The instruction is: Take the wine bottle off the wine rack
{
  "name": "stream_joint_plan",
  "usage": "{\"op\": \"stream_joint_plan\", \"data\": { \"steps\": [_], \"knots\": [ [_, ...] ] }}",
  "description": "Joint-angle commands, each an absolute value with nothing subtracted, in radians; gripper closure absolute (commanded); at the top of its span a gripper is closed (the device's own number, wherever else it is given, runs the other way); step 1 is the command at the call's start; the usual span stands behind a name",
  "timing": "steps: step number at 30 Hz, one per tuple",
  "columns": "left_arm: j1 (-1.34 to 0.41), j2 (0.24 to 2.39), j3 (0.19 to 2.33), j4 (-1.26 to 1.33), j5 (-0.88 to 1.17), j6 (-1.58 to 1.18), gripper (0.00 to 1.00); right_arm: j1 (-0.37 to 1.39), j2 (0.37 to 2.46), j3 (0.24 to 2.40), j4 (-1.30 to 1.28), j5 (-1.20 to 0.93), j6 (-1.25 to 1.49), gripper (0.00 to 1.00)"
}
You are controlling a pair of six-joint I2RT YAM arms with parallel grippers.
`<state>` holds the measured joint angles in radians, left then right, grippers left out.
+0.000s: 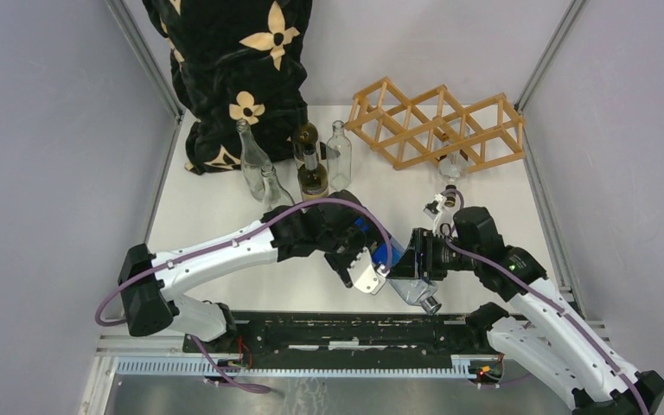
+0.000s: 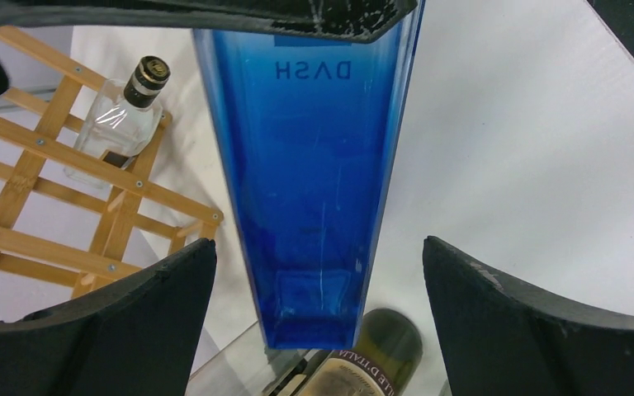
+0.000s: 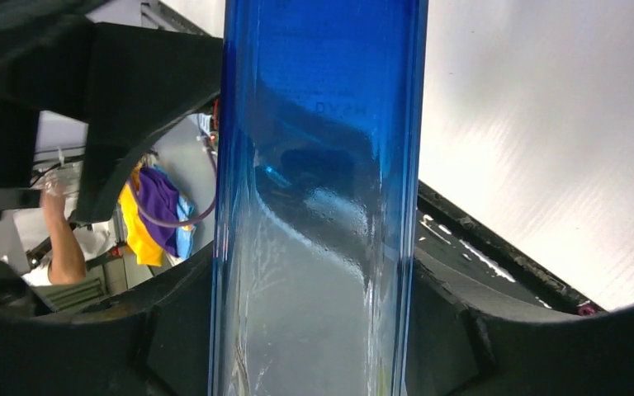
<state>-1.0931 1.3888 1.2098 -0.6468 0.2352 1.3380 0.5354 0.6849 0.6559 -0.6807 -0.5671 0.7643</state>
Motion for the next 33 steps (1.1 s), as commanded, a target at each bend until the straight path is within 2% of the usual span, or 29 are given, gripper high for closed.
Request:
{"op": "stream_joint_plan", "data": {
  "steps": [1, 12, 18, 21, 22, 23, 24, 25, 26, 28, 31, 33],
  "knots": [
    [-1.102, 1.420, 1.246, -0.607, 0.243, 1.327, 0.00, 0.538, 0.673, 0.776, -0.493, -0.678, 0.736, 1.00],
    [-1.104, 1.569, 1.370, -0.613, 0.253, 1.288, 0.02, 0.541, 0.710, 0.784, -0.463, -0.721, 0.711, 1.00],
    [-1.103, 1.589, 1.371, -0.621, 0.260, 1.285, 0.22, 0.541, 0.713, 0.797, -0.461, -0.733, 0.699, 1.00],
    [-1.103, 1.612, 1.416, -0.667, 0.254, 1.279, 0.37, 0.542, 0.708, 0.807, -0.458, -0.749, 0.687, 1.00],
    [-1.103, 1.616, 1.425, -0.683, 0.255, 1.279, 0.45, 0.541, 0.705, 0.804, -0.452, -0.745, 0.689, 0.99],
    [-1.103, 1.620, 1.441, -0.691, 0.253, 1.278, 0.55, 0.541, 0.703, 0.796, -0.443, -0.743, 0.691, 0.95],
    [-1.102, 1.618, 1.447, -0.694, 0.251, 1.275, 0.68, 0.541, 0.702, 0.789, -0.433, -0.745, 0.691, 0.84],
    [-1.101, 1.615, 1.450, -0.695, 0.248, 1.272, 0.88, 0.542, 0.703, 0.784, -0.431, -0.747, 0.684, 0.67],
    [-1.101, 1.610, 1.454, -0.689, 0.242, 1.261, 0.97, 0.541, 0.704, 0.782, -0.436, -0.749, 0.676, 0.51],
    [-1.093, 1.598, 1.468, -0.689, 0.249, 1.220, 0.98, 0.541, 0.703, 0.790, -0.446, -0.745, 0.651, 0.29],
    [-1.077, 1.569, 1.471, -0.665, 0.281, 1.138, 0.98, 0.540, 0.695, 0.813, -0.452, -0.725, 0.632, 0.06],
    [-1.060, 1.535, 1.456, -0.625, 0.309, 1.054, 0.98, 0.540, 0.692, 0.833, -0.459, -0.714, 0.624, 0.02]
  ]
}}
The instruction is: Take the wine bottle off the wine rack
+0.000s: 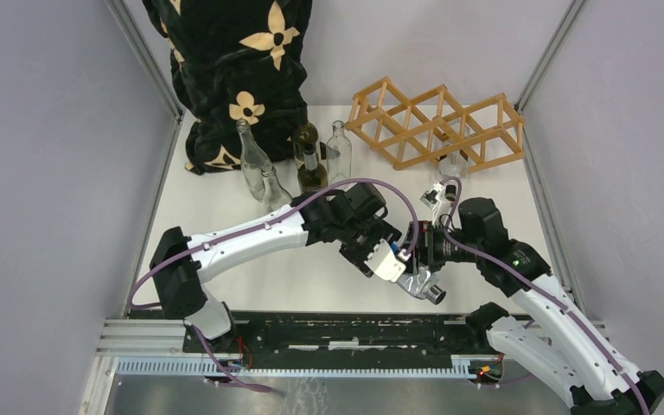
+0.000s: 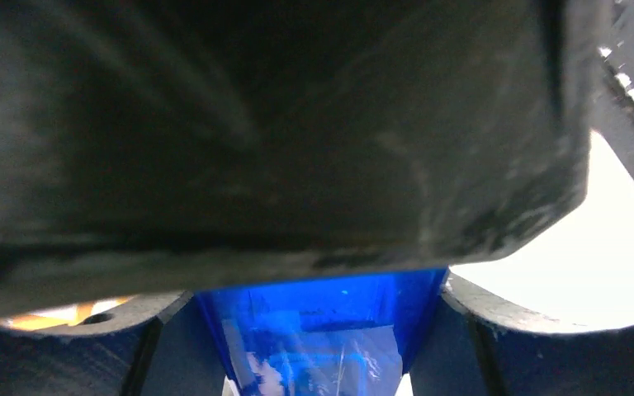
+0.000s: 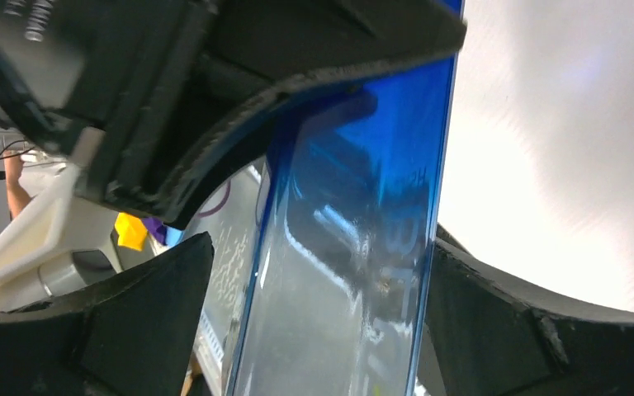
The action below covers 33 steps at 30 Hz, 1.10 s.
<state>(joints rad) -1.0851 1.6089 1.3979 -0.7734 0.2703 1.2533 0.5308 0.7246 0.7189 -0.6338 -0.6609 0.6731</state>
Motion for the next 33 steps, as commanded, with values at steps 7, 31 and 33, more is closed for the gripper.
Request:
{"op": "stream_joint_plan", "data": {
  "steps": [7, 31, 33],
  "knots": [
    [-1.038, 1.404, 1.338, -0.450, 0.361, 0.819, 0.98, 0.539, 0.705, 0.957, -0.511, -0.686, 0.620, 0.02],
    [-0.872, 1.301, 1.332, -0.410, 0.469, 0.562, 0.98, 0.540, 0.738, 1.317, -0.492, -0.648, 0.679, 0.02],
    [-0.872, 1.279, 1.303, -0.410, 0.476, 0.583, 0.98, 0.540, 0.745, 1.338, -0.476, -0.629, 0.684, 0.02]
  ]
}}
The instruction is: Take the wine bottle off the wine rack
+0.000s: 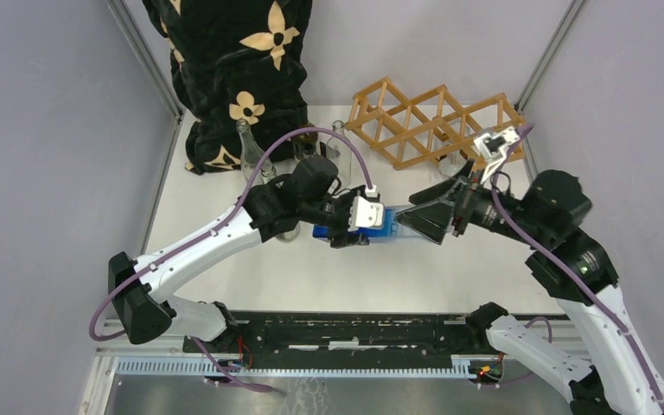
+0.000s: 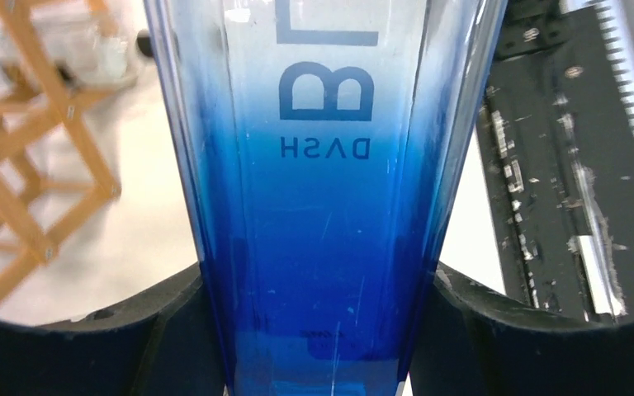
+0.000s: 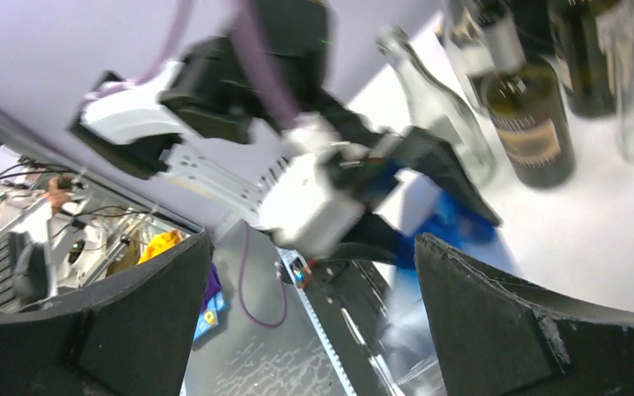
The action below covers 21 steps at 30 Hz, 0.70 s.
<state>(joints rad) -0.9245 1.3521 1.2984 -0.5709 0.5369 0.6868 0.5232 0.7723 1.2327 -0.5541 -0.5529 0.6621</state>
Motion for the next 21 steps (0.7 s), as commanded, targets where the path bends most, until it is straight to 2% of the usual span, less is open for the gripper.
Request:
{"op": "stream_joint_plan", "data": {
  "steps": [1, 5, 12, 21],
  "knots": [
    [-0.873, 1.266, 1.293, -0.418, 0.476, 0.601, 0.98, 0.540, 0.749, 1.343, -0.476, -0.616, 0.683, 0.02],
    [-0.873, 1.237, 1.264, -0.431, 0.463, 0.656, 0.98, 0.539, 0.762, 1.363, -0.492, -0.559, 0.664, 0.02],
    [-0.871, 1.234, 1.305, -0.387, 0.452, 0.609, 0.98, 0.539, 0.778, 1.534, -0.588, -0.390, 0.538, 0.02],
    [-0.730, 1.348, 1.521, -0.246, 0.619, 0.150, 0.98, 0.539, 0.710, 1.424, -0.506, -0.465, 0.502, 0.02]
  ]
}}
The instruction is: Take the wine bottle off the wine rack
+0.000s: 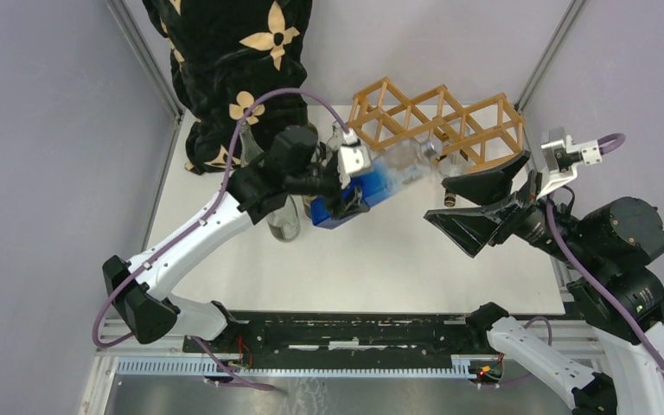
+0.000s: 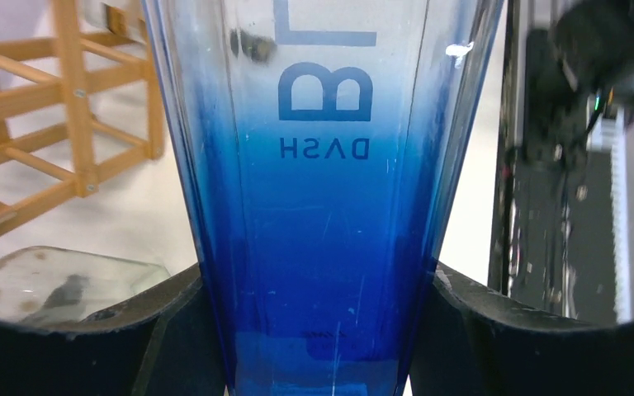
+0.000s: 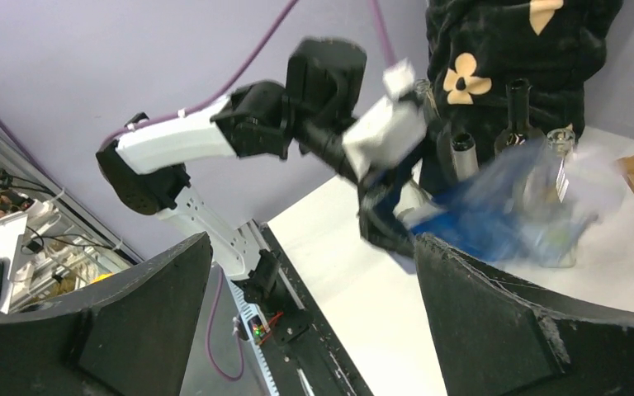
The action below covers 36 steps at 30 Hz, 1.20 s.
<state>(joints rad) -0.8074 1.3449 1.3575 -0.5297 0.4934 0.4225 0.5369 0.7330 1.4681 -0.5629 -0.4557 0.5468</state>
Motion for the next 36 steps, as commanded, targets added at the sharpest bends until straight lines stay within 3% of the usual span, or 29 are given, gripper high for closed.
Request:
{"op": "stream_joint_plan", "data": {
  "steps": [1, 13, 27, 34, 35, 36],
  "knots": [
    [-0.722, 1.362, 1.543, -0.240, 0.655, 0.123, 0.98, 0.538, 0.705, 1.414, -0.501, -0.458, 0.502, 0.02],
    [-0.715, 1.428, 1.682, -0.235, 1.062, -0.099, 0.98, 0.539, 0.749, 1.292, -0.391, -0.362, 0.469, 0.02],
    [-0.729, 1.399, 1.624, -0.197, 1.157, -0.189, 0.98, 0.540, 0.868, 1.068, 0.195, -0.532, 0.669, 0.02],
    [-0.728, 1.396, 1.605, -0.262, 1.134, -0.150, 0.97, 0.541, 0.898, 1.065, 0.202, -0.517, 0.659, 0.28],
    [-0.729, 1.396, 1.605, -0.302, 1.107, -0.117, 0.88, 0.541, 0.898, 1.070, 0.192, -0.508, 0.641, 0.36],
    [-0.729, 1.395, 1.604, -0.346, 1.047, -0.093, 0.71, 0.541, 0.896, 1.075, 0.182, -0.494, 0.624, 0.44]
  ]
}}
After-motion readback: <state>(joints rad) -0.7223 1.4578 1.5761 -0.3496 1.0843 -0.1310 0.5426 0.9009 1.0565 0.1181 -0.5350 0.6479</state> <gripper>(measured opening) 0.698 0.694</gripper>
